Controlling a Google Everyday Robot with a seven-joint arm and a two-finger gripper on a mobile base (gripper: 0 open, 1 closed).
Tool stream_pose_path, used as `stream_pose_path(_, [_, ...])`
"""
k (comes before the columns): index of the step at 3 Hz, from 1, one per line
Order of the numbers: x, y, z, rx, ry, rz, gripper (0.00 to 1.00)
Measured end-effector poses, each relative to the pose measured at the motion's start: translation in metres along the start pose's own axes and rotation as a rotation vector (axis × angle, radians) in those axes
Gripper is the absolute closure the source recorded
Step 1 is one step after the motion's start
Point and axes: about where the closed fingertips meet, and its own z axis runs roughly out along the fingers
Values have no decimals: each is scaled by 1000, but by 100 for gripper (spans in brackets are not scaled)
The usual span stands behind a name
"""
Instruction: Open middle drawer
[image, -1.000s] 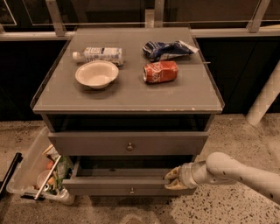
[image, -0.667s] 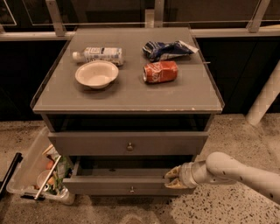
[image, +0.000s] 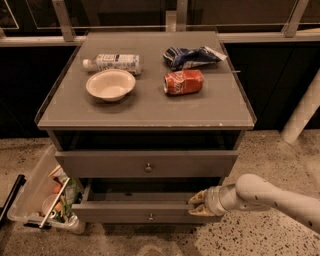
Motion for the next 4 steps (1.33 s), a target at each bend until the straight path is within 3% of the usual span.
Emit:
stream_pose_path(1, [7, 15, 0, -19, 0, 23, 11])
stream_pose_path(2, [19, 36, -2, -44, -8, 63, 0])
stream_pose_path(4, [24, 26, 27, -58, -4, 61, 0])
